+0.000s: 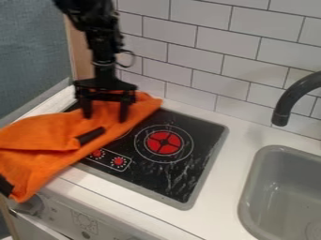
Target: Move the cloth from the left to the right
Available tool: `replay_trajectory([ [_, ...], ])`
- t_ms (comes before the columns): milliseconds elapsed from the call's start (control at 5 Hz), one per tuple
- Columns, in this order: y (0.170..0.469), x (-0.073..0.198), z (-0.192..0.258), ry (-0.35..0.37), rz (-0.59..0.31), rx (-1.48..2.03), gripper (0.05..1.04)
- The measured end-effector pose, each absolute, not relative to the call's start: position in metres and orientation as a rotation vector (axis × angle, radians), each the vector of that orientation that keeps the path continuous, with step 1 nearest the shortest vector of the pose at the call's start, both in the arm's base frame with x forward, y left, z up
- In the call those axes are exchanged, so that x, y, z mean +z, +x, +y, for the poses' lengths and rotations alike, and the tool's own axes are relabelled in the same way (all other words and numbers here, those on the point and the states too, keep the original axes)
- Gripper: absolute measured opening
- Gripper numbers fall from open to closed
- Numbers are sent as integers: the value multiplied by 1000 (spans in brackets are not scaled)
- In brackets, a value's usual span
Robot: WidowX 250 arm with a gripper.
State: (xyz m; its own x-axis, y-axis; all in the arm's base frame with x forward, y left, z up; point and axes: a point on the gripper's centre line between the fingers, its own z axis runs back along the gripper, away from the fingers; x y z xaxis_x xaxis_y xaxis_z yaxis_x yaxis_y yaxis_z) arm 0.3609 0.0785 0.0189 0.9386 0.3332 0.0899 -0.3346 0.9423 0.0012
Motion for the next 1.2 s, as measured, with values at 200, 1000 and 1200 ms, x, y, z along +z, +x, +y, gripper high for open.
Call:
replay_trajectory([
  [200, 366, 18, 42, 0, -86, 257, 999],
  [1000, 348, 16, -58, -29, -64, 25, 999],
  [1200, 342, 18, -66, -30, -57, 6, 999],
])
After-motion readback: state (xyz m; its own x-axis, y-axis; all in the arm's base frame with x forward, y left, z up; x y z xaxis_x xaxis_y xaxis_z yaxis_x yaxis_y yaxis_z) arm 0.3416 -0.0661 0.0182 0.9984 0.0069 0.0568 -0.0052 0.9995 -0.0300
